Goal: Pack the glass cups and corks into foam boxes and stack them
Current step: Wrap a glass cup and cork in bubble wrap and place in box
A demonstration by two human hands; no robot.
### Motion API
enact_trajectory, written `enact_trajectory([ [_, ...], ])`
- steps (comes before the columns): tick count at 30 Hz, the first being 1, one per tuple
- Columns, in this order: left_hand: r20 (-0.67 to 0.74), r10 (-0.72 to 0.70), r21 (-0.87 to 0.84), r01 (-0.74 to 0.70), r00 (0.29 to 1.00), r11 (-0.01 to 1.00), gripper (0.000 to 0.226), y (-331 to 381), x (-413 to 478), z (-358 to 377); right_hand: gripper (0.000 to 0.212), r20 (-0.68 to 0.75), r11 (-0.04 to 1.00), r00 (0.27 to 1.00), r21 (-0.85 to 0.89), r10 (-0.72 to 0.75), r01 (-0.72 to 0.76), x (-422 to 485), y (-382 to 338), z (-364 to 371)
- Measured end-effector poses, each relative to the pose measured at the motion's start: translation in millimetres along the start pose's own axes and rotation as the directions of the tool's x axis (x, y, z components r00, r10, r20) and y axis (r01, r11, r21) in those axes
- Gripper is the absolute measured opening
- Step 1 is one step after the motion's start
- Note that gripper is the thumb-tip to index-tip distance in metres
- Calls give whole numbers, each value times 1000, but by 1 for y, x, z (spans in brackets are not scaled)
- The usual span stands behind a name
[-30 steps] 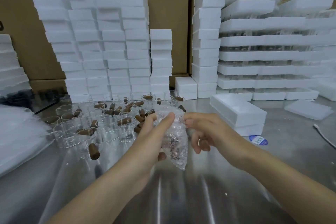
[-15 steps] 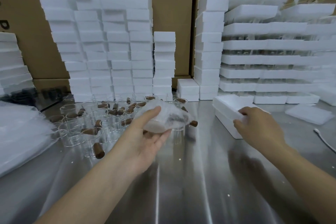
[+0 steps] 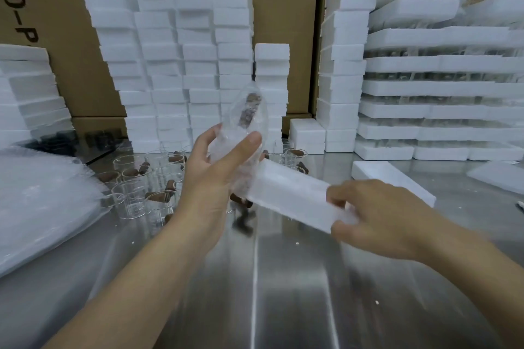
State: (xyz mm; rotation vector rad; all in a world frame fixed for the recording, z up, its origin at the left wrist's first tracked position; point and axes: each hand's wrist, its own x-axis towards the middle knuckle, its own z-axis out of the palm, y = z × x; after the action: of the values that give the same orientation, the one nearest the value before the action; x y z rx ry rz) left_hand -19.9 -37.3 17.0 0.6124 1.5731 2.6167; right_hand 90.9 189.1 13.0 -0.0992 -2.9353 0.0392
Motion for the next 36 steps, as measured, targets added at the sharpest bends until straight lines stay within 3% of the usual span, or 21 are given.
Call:
enact_trajectory([
  [3, 41, 19, 180, -26, 999, 983, 84, -2, 3, -5, 26, 158, 998, 987, -61, -5, 15, -1, -1, 3],
  [6, 127, 4, 398, -55, 992, 916, 89, -9, 3, -7, 25, 181, 999, 983, -26, -18, 23, -1, 2, 5],
  [8, 200, 24, 530, -129, 979, 838, 88, -13, 3, -9, 29, 132, 999, 991, 24, -25, 22, 0, 5, 4],
  [11, 288, 69, 718, -263, 955, 644, 81, -19, 4, -10, 43, -121, 972, 991, 216, -65, 90, 2, 6, 1],
  [14, 368, 63, 740, -333, 928, 584, 77, -23, 5, -13, 61, -333, 871, 939, 435, -81, 229, 2, -1, 3],
  [17, 436, 43, 733, -383, 899, 562, 84, -24, 4, -14, 68, -415, 743, 908, 590, -57, 316, 4, -11, 7],
  [21, 499, 41, 707, -434, 865, 558, 88, -25, 3, -13, 34, -480, 738, 877, 579, -35, 347, 9, -13, 15],
  [23, 486, 69, 698, -435, 871, 569, 87, -28, 3, -13, 21, -466, 690, 885, 640, -1, 338, 12, -11, 19],
  [27, 411, 64, 729, -370, 909, 575, 83, -32, 6, -17, 18, -400, 538, 909, 796, 121, 278, 16, -9, 26],
  [32, 346, -203, 843, -208, 916, 496, 65, -31, 13, -31, 28, -274, 408, 945, 895, 178, 182, 22, -9, 42],
  [34, 335, -249, 853, -180, 909, 490, 60, -34, 13, -32, 31, -245, 406, 955, 900, 165, 161, 23, -10, 48],
  [36, 323, -245, 856, -172, 914, 488, 64, -35, 14, -31, 33, -251, 507, 958, 849, 141, 148, 24, -10, 53],
])
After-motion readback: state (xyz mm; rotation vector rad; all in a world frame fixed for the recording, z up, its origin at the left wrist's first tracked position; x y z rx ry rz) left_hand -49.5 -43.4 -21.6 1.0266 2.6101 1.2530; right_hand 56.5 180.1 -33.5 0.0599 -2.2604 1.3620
